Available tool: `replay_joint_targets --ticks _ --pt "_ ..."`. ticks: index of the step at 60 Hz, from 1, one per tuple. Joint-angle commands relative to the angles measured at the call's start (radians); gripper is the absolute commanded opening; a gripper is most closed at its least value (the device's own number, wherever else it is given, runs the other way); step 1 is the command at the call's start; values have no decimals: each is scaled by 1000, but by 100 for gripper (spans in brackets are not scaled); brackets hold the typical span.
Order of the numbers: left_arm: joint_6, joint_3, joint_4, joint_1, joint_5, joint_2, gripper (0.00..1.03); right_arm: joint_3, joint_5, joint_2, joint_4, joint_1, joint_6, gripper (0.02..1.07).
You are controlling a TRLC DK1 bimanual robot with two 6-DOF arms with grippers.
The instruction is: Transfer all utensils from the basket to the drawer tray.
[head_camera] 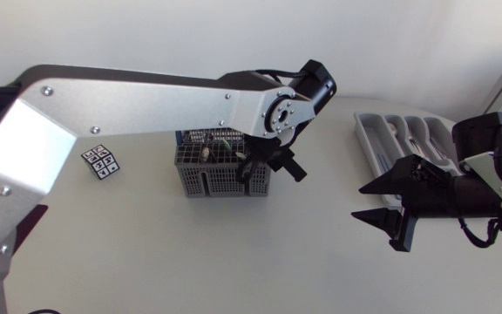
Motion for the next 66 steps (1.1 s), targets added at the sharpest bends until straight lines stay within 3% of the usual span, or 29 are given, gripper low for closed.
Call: replay_joint_targets --ticks 1,13,66 --pt "-17 30 -10 9 -16 34 20 -25 3 -12 5 8 19 74" --pt "-14 27 -12 12 -16 34 6 -33 11 -17 11 8 19 74" --pt "30 -85 5 -34 -14 -207 6 -51 32 -66 12 71 57 74"
